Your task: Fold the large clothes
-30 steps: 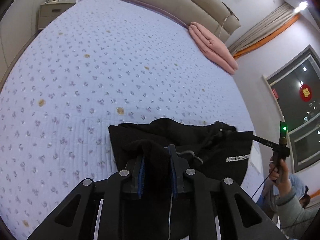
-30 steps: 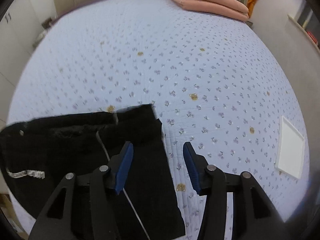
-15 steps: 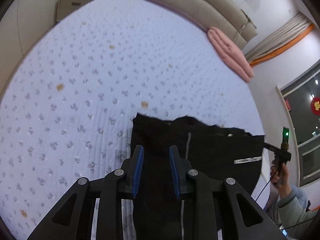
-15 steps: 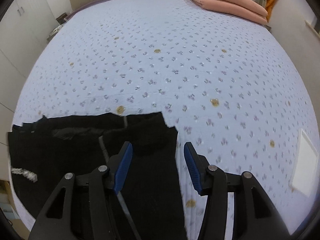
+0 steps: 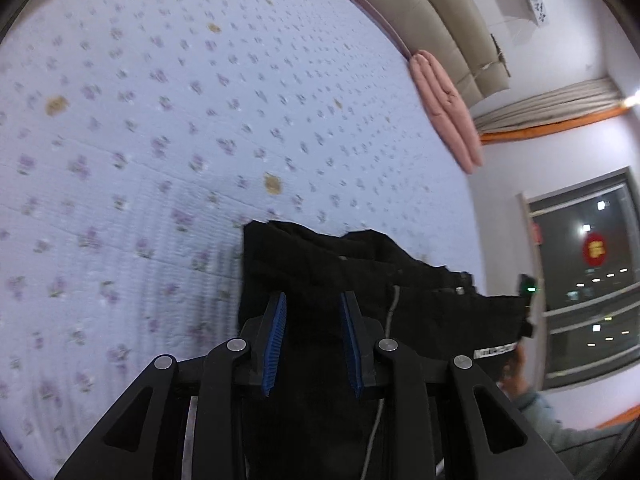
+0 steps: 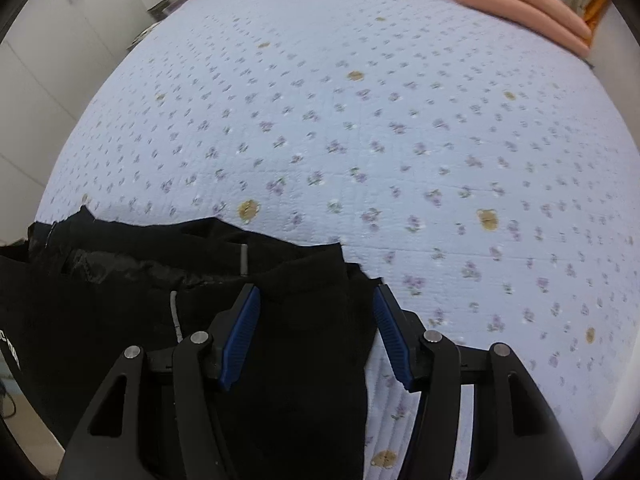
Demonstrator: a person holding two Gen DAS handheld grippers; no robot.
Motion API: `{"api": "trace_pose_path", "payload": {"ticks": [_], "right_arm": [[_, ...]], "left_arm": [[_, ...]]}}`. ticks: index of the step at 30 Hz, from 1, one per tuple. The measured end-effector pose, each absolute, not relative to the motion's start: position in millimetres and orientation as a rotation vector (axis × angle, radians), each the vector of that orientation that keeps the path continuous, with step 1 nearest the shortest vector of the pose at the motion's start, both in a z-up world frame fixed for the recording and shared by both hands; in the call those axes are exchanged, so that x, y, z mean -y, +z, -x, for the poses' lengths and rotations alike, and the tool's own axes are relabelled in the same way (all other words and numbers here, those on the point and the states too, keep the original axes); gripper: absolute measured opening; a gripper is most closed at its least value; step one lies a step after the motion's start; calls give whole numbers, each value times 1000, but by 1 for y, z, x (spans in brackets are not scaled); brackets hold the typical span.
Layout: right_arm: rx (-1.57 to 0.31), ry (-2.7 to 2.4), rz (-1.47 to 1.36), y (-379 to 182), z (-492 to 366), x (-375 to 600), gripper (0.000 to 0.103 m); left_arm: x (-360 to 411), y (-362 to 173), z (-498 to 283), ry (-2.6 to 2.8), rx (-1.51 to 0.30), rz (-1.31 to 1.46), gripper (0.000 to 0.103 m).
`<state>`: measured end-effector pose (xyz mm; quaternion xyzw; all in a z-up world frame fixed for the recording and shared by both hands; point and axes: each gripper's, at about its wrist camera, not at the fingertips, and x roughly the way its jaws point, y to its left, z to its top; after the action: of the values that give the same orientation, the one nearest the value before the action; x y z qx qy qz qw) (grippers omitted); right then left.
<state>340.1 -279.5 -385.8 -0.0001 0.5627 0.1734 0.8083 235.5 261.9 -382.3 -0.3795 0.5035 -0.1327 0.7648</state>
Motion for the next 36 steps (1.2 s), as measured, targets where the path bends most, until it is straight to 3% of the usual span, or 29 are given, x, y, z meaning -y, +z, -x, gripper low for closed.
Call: {"api": "trace_pose_path", "payload": {"ticks": [3,4,5,6,8,11,18,27,34,36], "right_arm": [[-1221,383,-8,-392,-344,276,60],[-1226,402,-34,-395,-346,276,56],[-1224,413,-49,-395,-345,277,41],[-1218,412,-46,-394,-344,276,38],[-1189,392,-14,-390,-338,275,30],[-1129,337,51,-377,-326,274,21],[-980,206,62,-314,-309,298,18],[-1030,201,26,-336,-322,292,18],[-1068,214,10,-351,-325,291,18],[-1075,222,18,-353,-326,288,19]], "left_arm": [[-254,-391,-243,-345,-1118,859,35],[-252,-392,-245,-352,-1120,862,35],[-249,-391,-246,-345,-1107,851,33],[-246,-389,-246,-331,-1095,825,29],[-238,-385,-247,-273,-1084,762,0],[-237,-367,-239,-204,-1007,701,0],[-284,-282,-216,-135,-730,768,0],[-269,-357,-228,-108,-1083,697,6],[-261,-388,-246,-151,-1140,682,12],[-267,-387,-246,-196,-1106,747,20]]}}
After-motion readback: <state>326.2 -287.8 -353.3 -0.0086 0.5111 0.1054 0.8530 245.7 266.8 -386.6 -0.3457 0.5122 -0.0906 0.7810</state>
